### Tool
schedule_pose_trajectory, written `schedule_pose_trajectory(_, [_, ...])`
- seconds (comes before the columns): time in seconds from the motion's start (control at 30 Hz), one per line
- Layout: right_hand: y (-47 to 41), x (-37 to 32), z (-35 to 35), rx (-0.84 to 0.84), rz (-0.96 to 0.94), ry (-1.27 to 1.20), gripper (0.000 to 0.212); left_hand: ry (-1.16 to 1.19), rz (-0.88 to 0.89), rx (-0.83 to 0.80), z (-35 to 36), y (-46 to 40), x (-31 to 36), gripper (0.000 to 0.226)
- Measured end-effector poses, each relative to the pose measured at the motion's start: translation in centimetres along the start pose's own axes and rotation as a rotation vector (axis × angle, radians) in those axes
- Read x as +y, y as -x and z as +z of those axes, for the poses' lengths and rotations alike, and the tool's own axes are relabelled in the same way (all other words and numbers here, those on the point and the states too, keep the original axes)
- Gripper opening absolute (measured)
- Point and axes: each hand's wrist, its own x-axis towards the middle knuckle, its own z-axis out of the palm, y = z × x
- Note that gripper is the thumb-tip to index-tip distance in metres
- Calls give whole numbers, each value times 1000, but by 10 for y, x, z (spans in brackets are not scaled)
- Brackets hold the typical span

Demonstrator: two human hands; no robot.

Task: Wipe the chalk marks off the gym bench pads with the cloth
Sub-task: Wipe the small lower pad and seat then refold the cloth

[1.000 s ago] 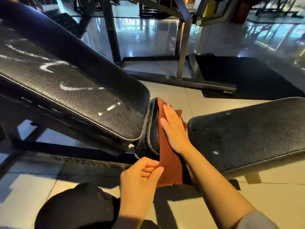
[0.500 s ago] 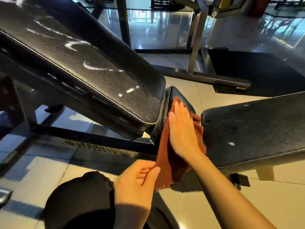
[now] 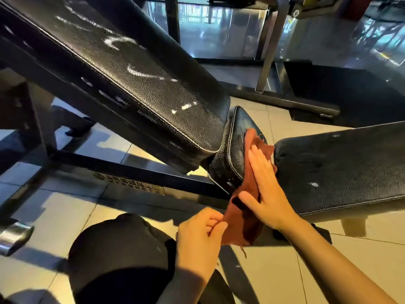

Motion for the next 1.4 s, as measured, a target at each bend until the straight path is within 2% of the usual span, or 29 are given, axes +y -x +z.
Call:
schedule_pose_trajectory(0.1, [2, 3, -11, -154, -12, -10, 105, 64, 38, 87, -11, -7, 0, 33])
schedule_pose_trajectory(0.17, [1, 3, -13, -174, -15, 27, 108, 105, 57, 85, -14, -7, 1, 34])
schedule_pose_trajectory(0.23, [-1, 1, -5, -71, -12, 42, 100, 111, 67, 55, -12, -4, 4, 36])
schedule_pose_trajectory(0.3, [-5, -4, 9, 54, 18, 37, 92, 168, 68, 97, -11, -6, 8, 36])
schedule_pose_trajectory(0.4, [-18, -23, 21, 181, 121, 87, 95, 255, 81, 199, -14, -14, 8, 37])
schedule_pose_trajectory(0.5, [-25, -35, 24, 218, 132, 87, 97, 190, 126, 259, -24, -14, -2, 35])
schedule_pose_trajectory(0.57, [-22, -27, 20, 166, 59, 49, 92, 92, 154, 276, -32, -15, -13, 34])
schedule_pose_trajectory(0.63, [-11, -9, 8, 18, 18, -22, 90, 14, 143, 254, -37, -16, -23, 30])
schedule_pose_trajectory(0.7, [2, 7, -3, -122, -5, -39, 98, -21, 138, 242, -41, -16, -29, 29])
schedule_pose_trajectory(0.77, [9, 16, -7, -156, -16, -7, 106, -70, 133, 213, -41, -17, -32, 30])
schedule_pose_trajectory(0.83, [8, 15, -3, -117, -1, -9, 106, -66, 114, 196, -39, -15, -36, 30])
schedule_pose_trajectory(0.93, [-10, -12, 13, 59, 67, -120, 90, -3, 133, 213, -37, -12, -37, 35])
schedule_pose_trajectory(1.0, [-30, -33, 21, 187, 102, -2, 81, 22, 155, 196, -35, -8, -37, 36])
schedule_pose_trajectory(1.07, [-44, -50, 27, 245, 145, 73, 82, 14, 187, 192, -35, -4, -35, 36])
schedule_pose_trajectory(1.23, [-31, -40, 27, 238, 52, 56, 92, -75, 183, 248, -40, -9, -39, 41])
schedule_pose_trajectory(1.33, [-1, -13, 24, 159, 3, 172, 108, -135, 126, 228, -47, -13, -47, 33])
schedule_pose_trajectory(1.4, [16, -5, 26, 140, -12, 216, 111, -149, 106, 212, -50, -14, -50, 33])
